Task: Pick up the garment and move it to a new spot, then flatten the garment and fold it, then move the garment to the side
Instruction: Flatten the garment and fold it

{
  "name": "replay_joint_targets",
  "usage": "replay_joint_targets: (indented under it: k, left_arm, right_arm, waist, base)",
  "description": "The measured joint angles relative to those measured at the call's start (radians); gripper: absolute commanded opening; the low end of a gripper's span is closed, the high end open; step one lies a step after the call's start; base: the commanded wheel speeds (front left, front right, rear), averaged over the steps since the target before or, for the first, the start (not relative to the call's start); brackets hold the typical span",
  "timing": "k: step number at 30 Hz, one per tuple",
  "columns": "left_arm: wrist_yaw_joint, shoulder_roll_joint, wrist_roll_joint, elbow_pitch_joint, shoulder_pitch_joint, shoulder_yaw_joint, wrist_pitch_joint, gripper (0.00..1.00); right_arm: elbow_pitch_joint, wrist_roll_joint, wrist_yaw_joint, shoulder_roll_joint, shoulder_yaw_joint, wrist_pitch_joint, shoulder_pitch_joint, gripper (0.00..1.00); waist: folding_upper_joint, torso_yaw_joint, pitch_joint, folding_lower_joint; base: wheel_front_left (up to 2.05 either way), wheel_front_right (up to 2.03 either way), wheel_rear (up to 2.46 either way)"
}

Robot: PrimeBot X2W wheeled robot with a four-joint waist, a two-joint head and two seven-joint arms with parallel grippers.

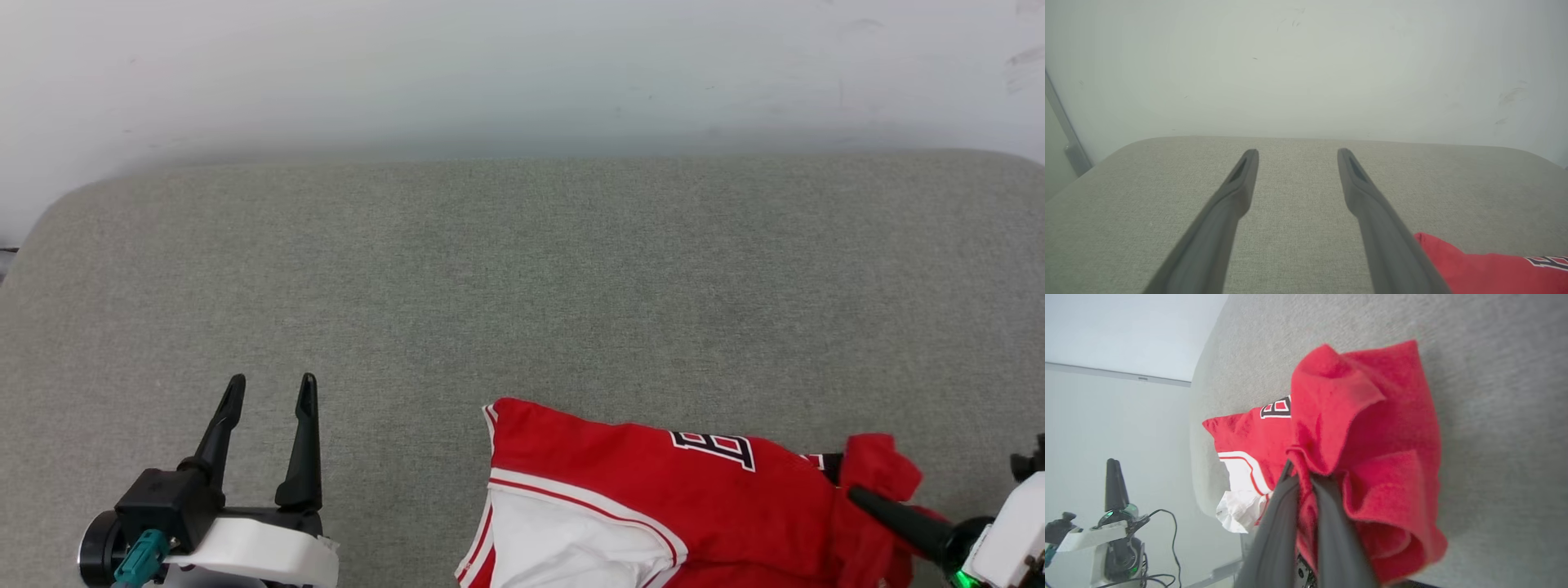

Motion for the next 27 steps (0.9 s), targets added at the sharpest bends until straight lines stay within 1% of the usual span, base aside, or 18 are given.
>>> replay_joint_targets:
  k: [3,6,8,10,13,16,19,21,22,25,26,27]
  left_arm:
    - [-0.002,-0.001,-0.001,0.001,-0.003,-0.001,0.000,1.00]
    - [-0.006,-0.003,-0.002,0.005,-0.004,-0.003,0.000,1.00]
    - [-0.009,-0.005,-0.003,0.009,-0.007,-0.006,0.000,1.00]
    - [-0.010,-0.009,-0.008,0.012,-0.015,-0.009,0.000,1.00]
    - [-0.017,-0.010,-0.009,0.017,-0.024,-0.012,0.000,1.00]
    - [-0.023,-0.015,-0.009,0.020,-0.038,-0.017,0.000,1.00]
    - [-0.028,-0.023,-0.009,0.026,-0.060,-0.024,0.000,1.00]
    - [-0.034,-0.027,-0.009,0.031,-0.070,-0.024,0.000,1.00]
    - [-0.041,-0.035,-0.009,0.038,-0.083,-0.025,0.000,1.00]
    - [-0.049,-0.047,-0.009,0.048,-0.091,-0.025,-0.001,1.00]
    - [-0.053,-0.051,-0.008,0.051,-0.094,-0.024,-0.001,1.00]
    - [-0.054,-0.055,-0.007,0.054,-0.098,-0.023,-0.002,1.00]
  right_arm:
    - [0.007,0.114,0.000,0.035,0.004,0.071,0.002,0.00]
    - [0.037,0.243,0.000,0.046,0.043,0.107,0.005,0.00]
    - [0.075,0.368,0.000,0.046,0.109,0.093,0.010,0.00]
    - [0.103,0.492,0.000,0.048,0.192,0.054,0.011,0.00]
    - [0.109,0.625,0.000,0.048,0.321,-0.013,0.010,0.00]
    - [0.110,0.674,0.000,0.049,0.433,-0.072,0.004,0.00]
    - [0.114,0.692,0.000,0.049,0.523,-0.122,-0.009,0.00]
    - [0.123,0.675,0.000,0.049,0.564,-0.156,-0.025,0.00]
    - [0.141,0.636,0.000,0.050,0.607,-0.202,-0.047,0.00]
    - [0.160,0.603,0.000,0.050,0.629,-0.243,-0.062,0.00]
    - [0.163,0.601,0.000,0.050,0.632,-0.253,-0.063,0.33]
    - [0.166,0.602,0.000,0.050,0.636,-0.256,-0.068,1.00]
  waist:
    - [0.0000,0.015,0.000,0.0000]
    - [0.0000,0.032,0.001,-0.0001]
    - [0.0000,0.044,0.002,0.0000]
    - [0.0000,0.055,0.004,0.0000]
    - [0.0000,0.071,0.011,0.0000]
    - [0.0000,0.087,0.024,0.0000]
    - [0.0000,0.106,0.038,0.0000]
    - [0.0000,0.118,0.050,0.0000]
    - [0.0000,0.134,0.067,0.0000]
    - [0.0000,0.147,0.086,0.0000]
    - [0.0000,0.150,0.092,0.0000]
    - [0.0000,0.152,0.098,0.0000]
  base:
    - [0.00,0.00,0.00]
    - [0.00,0.00,0.00]
    - [0.00,0.00,0.00]
    - [0.00,0.00,0.00]
    - [0.00,0.00,0.00]
    - [0.00,0.00,0.00]
    - [0.00,0.00,0.00]
    - [0.00,0.00,0.00]
    - [0.00,0.00,0.00]
    - [0.00,0.00,0.00]
    - [0.00,0.00,0.00]
    - [0.00,0.00,0.00]
